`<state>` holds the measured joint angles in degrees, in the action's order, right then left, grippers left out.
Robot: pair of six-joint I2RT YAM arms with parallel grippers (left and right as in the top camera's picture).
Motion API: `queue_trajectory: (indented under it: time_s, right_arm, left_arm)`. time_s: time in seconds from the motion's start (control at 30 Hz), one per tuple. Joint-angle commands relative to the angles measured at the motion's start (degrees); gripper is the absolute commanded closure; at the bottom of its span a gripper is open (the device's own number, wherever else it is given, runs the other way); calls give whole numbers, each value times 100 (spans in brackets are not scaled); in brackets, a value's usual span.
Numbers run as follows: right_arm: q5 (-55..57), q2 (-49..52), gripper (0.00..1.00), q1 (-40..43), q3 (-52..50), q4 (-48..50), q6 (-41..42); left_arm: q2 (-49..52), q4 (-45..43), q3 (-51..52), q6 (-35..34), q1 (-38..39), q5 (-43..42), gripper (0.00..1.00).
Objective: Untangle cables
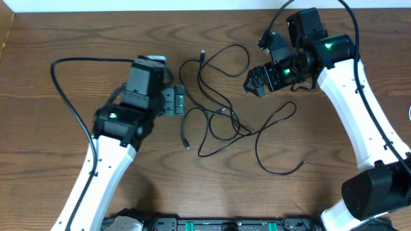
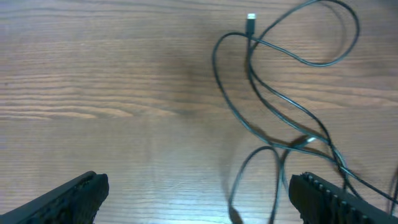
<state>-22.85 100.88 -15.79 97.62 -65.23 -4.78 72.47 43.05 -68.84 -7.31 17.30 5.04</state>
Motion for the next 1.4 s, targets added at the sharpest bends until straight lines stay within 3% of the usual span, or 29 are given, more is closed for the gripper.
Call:
queue_trajectory:
  time_s: [0.0,0.23,0.67,1.37]
  right_arm:
    - [4,39,1,-39,-61,42,46]
    - [4,39,1,-44,-63,175,46]
    - [26,50,1,-321,-236,433,-33]
    - [-15,50,1,-1786,-2245,870,-675]
  left_arm:
    - [28,17,-70,284,-452,-162,2]
    - [31,63,-70,280,-835,-155,3]
    - [31,63,-70,280,-839,-157,3]
    - [31,63,-70,280,-839,-157,3]
